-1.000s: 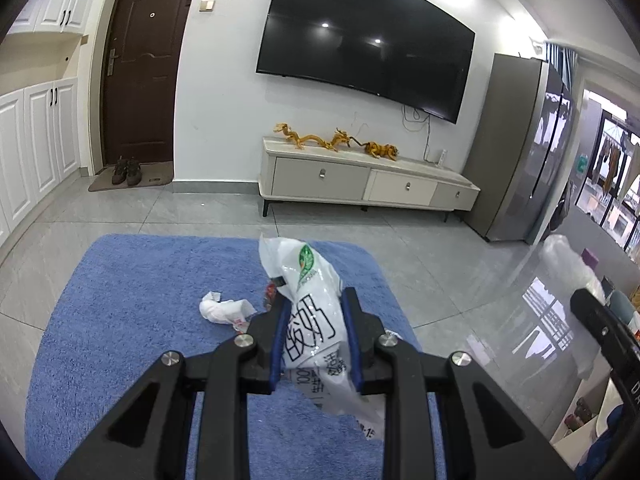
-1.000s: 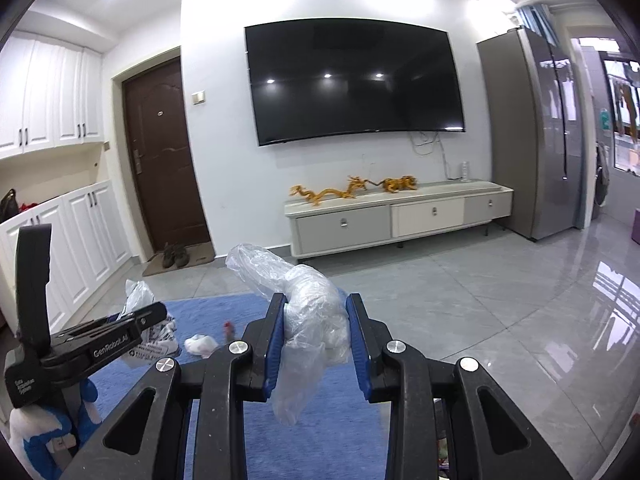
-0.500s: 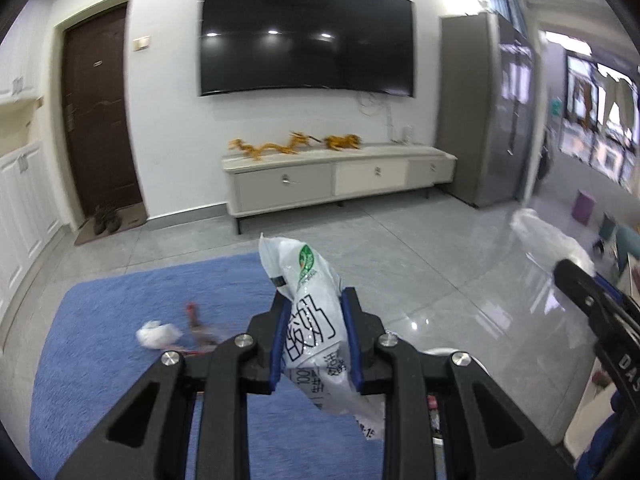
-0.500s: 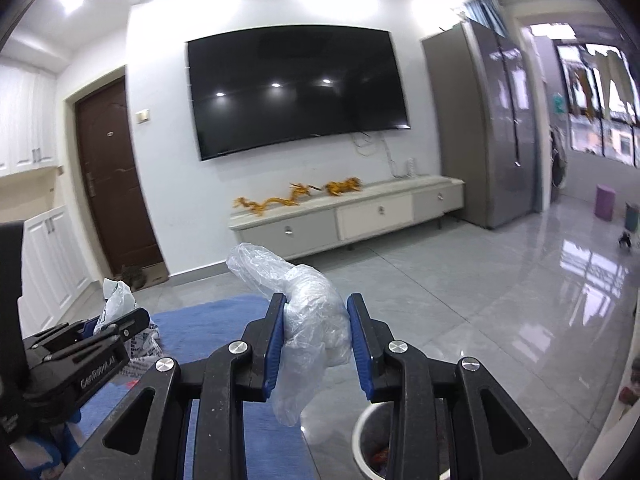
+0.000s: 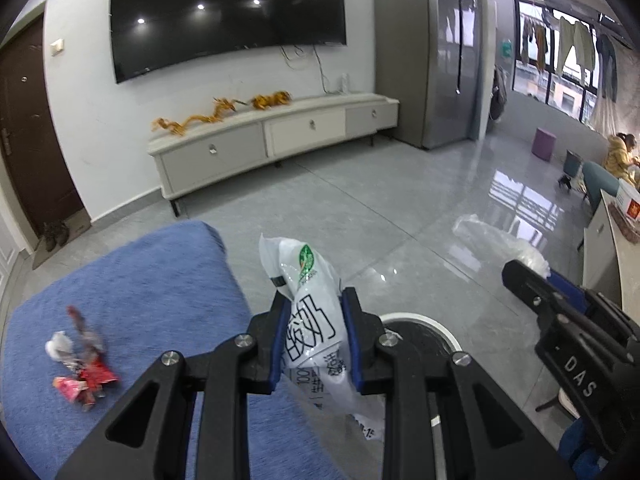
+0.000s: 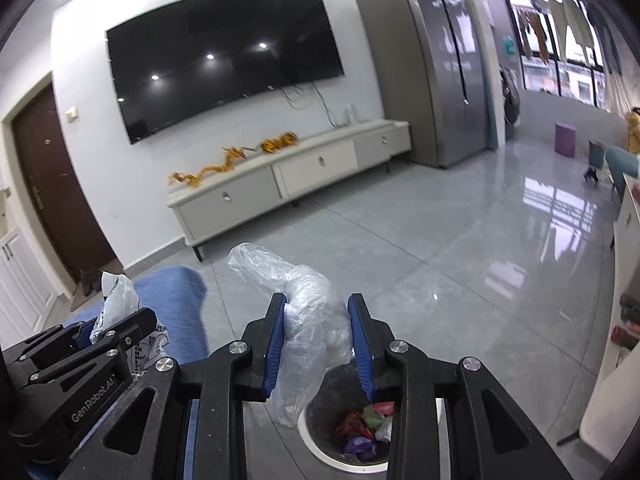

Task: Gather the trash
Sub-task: 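Carry both bags over the metal bin and open both grippers to drop them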

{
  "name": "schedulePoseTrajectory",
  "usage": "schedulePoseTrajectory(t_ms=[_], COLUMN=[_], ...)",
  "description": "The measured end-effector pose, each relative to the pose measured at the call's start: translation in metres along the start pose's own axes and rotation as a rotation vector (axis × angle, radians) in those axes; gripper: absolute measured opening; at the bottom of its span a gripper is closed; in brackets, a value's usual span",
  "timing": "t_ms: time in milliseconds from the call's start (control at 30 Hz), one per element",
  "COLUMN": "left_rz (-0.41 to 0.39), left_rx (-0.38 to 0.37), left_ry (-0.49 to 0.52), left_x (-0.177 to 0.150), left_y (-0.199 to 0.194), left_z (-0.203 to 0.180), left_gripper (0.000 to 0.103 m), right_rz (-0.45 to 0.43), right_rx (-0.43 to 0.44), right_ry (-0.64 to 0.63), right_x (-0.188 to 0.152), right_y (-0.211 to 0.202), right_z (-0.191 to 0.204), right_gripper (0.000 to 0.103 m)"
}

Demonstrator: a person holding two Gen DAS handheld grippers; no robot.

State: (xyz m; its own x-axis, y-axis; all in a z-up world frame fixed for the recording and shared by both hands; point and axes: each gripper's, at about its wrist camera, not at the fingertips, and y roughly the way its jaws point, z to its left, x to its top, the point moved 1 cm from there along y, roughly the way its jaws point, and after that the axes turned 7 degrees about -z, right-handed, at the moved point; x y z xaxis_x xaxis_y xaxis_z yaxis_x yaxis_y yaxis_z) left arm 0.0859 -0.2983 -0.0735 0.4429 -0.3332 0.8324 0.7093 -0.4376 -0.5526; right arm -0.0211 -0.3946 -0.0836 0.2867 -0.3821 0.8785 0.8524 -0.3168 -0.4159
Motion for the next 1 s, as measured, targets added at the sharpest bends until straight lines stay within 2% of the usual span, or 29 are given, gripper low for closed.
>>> schedulePoseTrajectory(t_ms=[233, 433, 467, 533, 567, 633, 700, 1000], left_rz=[0.113, 0.168, 0.173, 0.176, 0.181, 0.190, 0.186, 0.158], left_rx=[-0.088, -0.158, -0.171, -0.200, -0.212, -0.244, -0.263, -0.246], left_ry=[-0.013, -0.055, -0.066, -0.088, -0.107, -0.149, -0.175, -0.196], left_x=[-0.009, -0.008, -0.008, -0.007, -0.005, -0.003, 0.000, 0.004], left_y=[0.051, 0.084, 0.089, 0.095, 0.100, 0.105, 0.107, 0.091], left_z=[-0.015, -0.029, -0.030, -0.032, -0.033, -0.028, -0.026, -0.015], left_gripper=[0.025, 0.026, 0.026, 0.028, 0.029, 0.047, 0.053, 0.053], right_rz=[0.095, 0.163, 0.172, 0.197, 0.206, 0.220, 0.234, 0.214], right_rx=[-0.059, -0.104, -0.107, -0.101, -0.099, -0.102, -0.118, -0.133], right_ry=[0.032, 0.048, 0.050, 0.054, 0.057, 0.064, 0.065, 0.074], right_x=[-0.019, -0.035, -0.036, -0.041, -0.043, -0.046, -0.049, -0.039], right_y=[0.034, 0.055, 0.058, 0.064, 0.066, 0.069, 0.071, 0.062], right_z=[-0.022, -0.041, -0.041, -0.045, -0.046, -0.050, -0.054, -0.061], right_gripper=[0.030, 0.031, 0.031, 0.040, 0.048, 0.052, 0.052, 0.055])
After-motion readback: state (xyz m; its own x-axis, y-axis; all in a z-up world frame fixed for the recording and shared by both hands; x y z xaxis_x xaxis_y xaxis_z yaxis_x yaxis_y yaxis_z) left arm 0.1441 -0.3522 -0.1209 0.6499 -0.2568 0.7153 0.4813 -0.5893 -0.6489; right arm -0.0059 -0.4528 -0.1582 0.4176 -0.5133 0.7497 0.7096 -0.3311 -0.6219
